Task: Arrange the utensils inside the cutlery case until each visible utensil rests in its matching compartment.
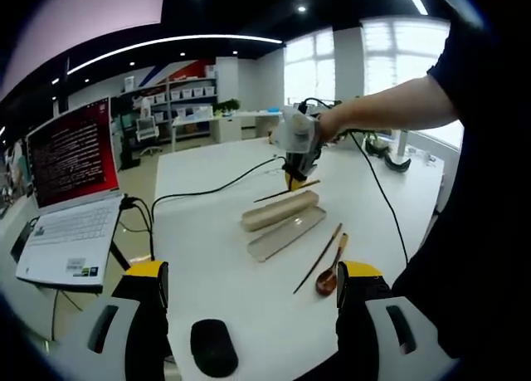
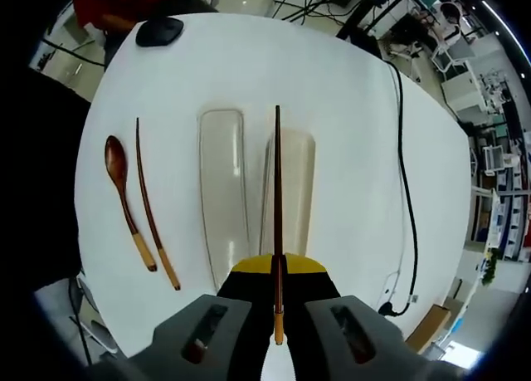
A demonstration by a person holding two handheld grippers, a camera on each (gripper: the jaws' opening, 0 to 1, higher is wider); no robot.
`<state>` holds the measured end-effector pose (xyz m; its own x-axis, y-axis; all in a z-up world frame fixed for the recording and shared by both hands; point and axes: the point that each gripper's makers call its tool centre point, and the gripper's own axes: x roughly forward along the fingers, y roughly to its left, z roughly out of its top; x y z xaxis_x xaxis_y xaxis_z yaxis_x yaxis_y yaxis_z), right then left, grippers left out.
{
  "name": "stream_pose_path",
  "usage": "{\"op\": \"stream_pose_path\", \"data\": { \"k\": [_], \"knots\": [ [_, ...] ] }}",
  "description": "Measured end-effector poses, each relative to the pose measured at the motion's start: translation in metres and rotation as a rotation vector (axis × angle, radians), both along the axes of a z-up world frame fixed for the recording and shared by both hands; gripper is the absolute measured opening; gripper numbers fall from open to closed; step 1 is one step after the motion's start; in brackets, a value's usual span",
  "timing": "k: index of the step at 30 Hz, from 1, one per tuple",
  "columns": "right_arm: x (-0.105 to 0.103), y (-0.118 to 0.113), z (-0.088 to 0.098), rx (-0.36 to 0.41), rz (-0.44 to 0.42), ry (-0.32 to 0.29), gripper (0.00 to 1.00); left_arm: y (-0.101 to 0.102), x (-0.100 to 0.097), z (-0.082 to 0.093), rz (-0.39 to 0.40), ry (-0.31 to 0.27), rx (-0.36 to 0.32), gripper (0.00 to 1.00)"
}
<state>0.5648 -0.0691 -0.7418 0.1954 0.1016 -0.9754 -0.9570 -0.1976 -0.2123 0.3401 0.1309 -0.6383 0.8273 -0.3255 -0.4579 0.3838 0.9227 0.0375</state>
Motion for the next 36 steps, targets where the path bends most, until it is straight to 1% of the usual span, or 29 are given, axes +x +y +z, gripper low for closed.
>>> {"op": "stream_pose_path", "data": {
  "k": [6,11,19,27,28,30,31,33,36],
  "knots": [
    [0.003,-0.001,-0.004,-0.001,-0.003,0.006,0.00,0.001,0.001,0.000,0.008,0.001,0.001,0.86],
    [0.004,-0.001,-0.008,0.000,-0.004,0.015,0.00,0.002,0.001,-0.004,0.010,0.011,0.005,0.86],
    [0.004,0.001,-0.014,-0.005,-0.004,0.026,0.00,-0.003,0.000,-0.006,0.020,0.023,0.000,0.85],
    [0.008,0.003,-0.018,-0.001,-0.001,0.034,0.00,-0.009,0.004,-0.004,0.027,0.026,-0.009,0.86],
    [0.007,0.002,-0.020,-0.008,0.002,0.040,0.00,-0.008,0.005,-0.005,0.030,0.025,-0.011,0.86],
    [0.008,0.003,-0.021,-0.008,-0.002,0.041,0.00,-0.005,0.009,-0.002,0.054,0.006,-0.031,0.87],
    [0.009,0.003,-0.022,-0.008,-0.004,0.043,0.00,-0.005,0.010,-0.001,0.052,0.010,-0.040,0.87],
    [0.010,0.004,-0.023,-0.007,-0.007,0.043,0.00,-0.001,0.012,-0.003,0.052,0.014,-0.025,0.87],
    [0.012,0.005,-0.026,-0.008,-0.007,0.045,0.00,-0.001,0.014,-0.002,0.046,0.016,-0.022,0.87]
  ]
}}
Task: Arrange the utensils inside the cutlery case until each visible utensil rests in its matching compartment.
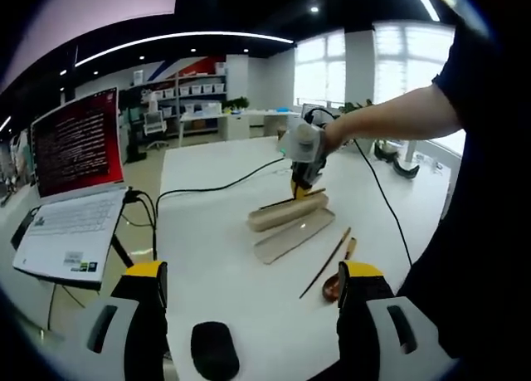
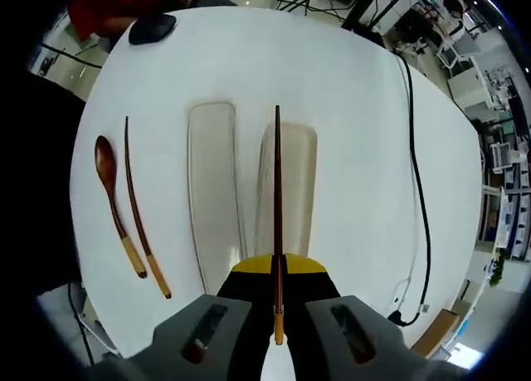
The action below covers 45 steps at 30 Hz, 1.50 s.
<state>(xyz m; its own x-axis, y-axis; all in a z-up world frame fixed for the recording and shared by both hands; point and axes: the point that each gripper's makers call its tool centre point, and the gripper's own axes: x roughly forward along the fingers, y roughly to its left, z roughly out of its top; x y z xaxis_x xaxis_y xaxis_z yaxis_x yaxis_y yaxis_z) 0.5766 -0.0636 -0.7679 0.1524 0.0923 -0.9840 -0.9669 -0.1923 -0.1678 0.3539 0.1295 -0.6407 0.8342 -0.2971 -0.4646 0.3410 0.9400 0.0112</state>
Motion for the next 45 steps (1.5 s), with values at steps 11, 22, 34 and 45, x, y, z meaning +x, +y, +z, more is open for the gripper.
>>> {"op": "stream_pose_path", "data": {
  "k": [11,22,34,45],
  "knots": [
    [0.009,0.004,-0.009,0.011,-0.009,0.021,0.00,0.001,0.007,-0.002,-0.003,0.020,0.007,0.86],
    [0.006,0.001,-0.021,0.002,-0.031,0.042,0.00,-0.002,0.013,-0.004,-0.003,0.027,0.003,0.86],
    [0.005,-0.001,-0.033,-0.016,-0.047,0.062,0.00,0.000,0.013,-0.005,0.009,0.037,0.008,0.86],
    [0.014,0.005,-0.033,-0.008,-0.068,0.064,0.00,0.007,0.014,-0.007,0.000,0.038,0.012,0.86]
  ]
}}
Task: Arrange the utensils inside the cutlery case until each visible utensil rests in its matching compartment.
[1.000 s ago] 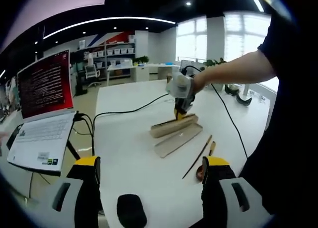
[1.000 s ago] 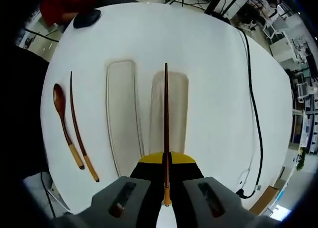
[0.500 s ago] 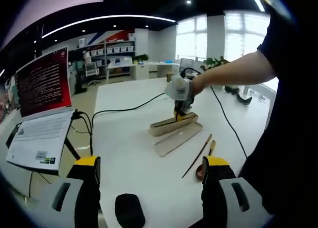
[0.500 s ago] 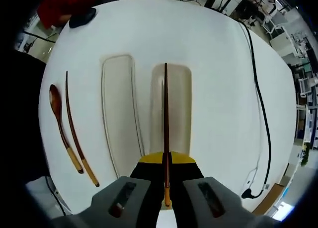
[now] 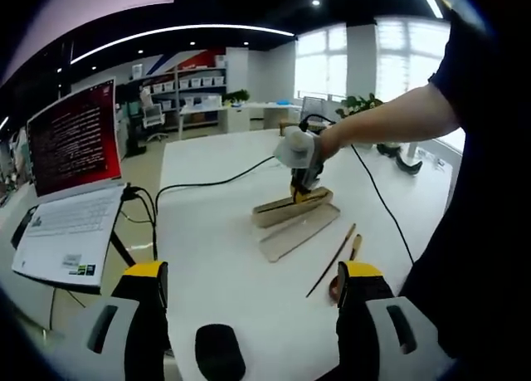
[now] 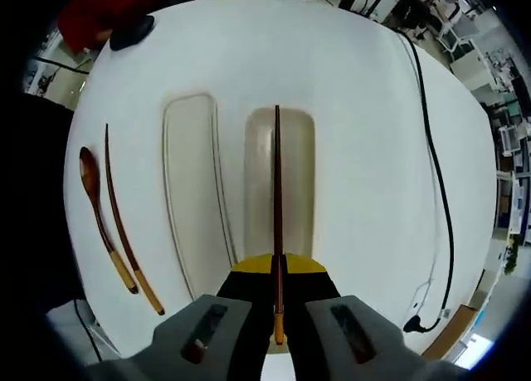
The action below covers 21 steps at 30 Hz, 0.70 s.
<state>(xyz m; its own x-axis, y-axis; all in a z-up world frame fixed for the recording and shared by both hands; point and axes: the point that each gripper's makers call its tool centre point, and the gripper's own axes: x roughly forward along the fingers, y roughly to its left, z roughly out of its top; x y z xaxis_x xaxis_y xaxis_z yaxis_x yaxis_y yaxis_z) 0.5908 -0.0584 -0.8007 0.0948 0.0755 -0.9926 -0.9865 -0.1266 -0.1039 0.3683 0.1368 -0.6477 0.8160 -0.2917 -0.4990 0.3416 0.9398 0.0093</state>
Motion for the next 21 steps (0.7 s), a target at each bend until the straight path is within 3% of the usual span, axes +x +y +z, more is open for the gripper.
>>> {"op": "stream_pose_path", "data": {
  "k": [10,21],
  "knots": [
    [0.007,-0.009,-0.014,-0.040,-0.041,0.016,0.00,-0.001,-0.001,-0.002,0.006,0.011,0.004,0.86],
    [0.006,-0.010,-0.016,-0.040,-0.060,0.014,0.00,-0.006,0.001,-0.003,0.005,0.019,0.004,0.86]
  ]
}}
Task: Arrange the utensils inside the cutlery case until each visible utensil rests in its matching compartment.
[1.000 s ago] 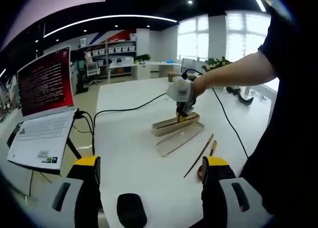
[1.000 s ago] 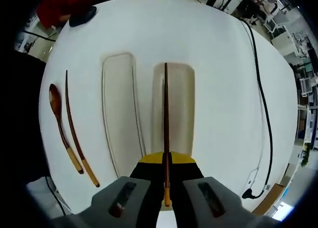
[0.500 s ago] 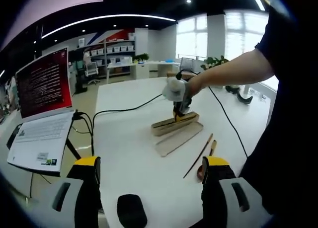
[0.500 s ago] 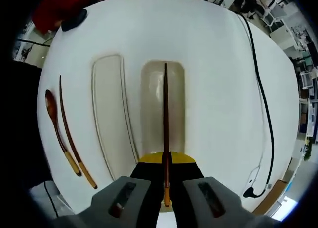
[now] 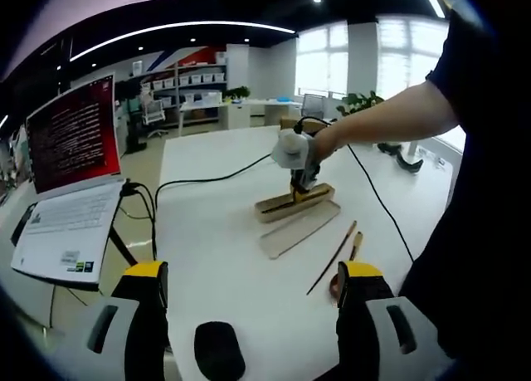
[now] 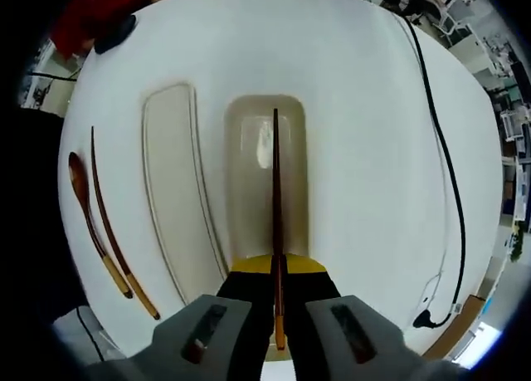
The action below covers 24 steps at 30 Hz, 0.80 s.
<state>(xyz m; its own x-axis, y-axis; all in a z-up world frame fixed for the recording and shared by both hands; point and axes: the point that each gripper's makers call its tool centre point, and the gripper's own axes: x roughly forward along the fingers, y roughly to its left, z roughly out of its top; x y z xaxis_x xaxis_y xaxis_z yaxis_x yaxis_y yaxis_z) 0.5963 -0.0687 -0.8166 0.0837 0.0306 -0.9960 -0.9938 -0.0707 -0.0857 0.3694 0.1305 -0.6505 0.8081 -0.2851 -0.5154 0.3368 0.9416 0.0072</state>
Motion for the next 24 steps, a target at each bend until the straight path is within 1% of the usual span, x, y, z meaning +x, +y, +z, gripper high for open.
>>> {"op": "stream_pose_path", "data": {
  "k": [3,4,6,7,11,13,15,18,21,24],
  "knots": [
    [-0.001,-0.001,0.000,0.004,-0.010,0.000,0.00,-0.001,0.001,0.000,-0.001,0.001,0.000,0.86],
    [-0.003,-0.001,0.000,0.002,-0.019,0.013,0.00,-0.002,0.001,0.000,-0.002,0.002,0.000,0.86],
    [0.000,0.000,0.000,0.022,-0.019,-0.006,0.00,-0.003,0.001,0.000,-0.004,0.002,0.000,0.86],
    [0.001,0.000,0.001,0.026,-0.017,-0.005,0.00,-0.004,0.001,0.000,-0.005,0.002,0.000,0.86],
    [0.003,-0.004,0.007,0.047,-0.023,-0.015,0.00,-0.006,0.002,0.003,-0.011,-0.004,-0.001,0.86],
    [0.006,-0.005,0.010,0.053,-0.045,-0.016,0.00,-0.008,0.003,0.004,-0.018,-0.004,0.003,0.86],
    [0.011,-0.005,0.013,0.065,-0.045,-0.040,0.01,-0.008,0.003,0.005,-0.022,-0.010,0.003,0.86],
    [0.012,-0.008,0.018,0.071,-0.048,-0.052,0.00,-0.008,0.003,0.009,-0.027,-0.019,0.005,0.86],
    [0.010,-0.010,0.023,0.079,-0.056,-0.057,0.01,-0.006,0.002,0.012,-0.021,-0.031,0.005,0.86],
    [0.005,-0.008,0.031,0.107,-0.050,-0.072,0.02,-0.003,-0.003,0.011,-0.013,-0.034,0.005,0.86]
  ]
}}
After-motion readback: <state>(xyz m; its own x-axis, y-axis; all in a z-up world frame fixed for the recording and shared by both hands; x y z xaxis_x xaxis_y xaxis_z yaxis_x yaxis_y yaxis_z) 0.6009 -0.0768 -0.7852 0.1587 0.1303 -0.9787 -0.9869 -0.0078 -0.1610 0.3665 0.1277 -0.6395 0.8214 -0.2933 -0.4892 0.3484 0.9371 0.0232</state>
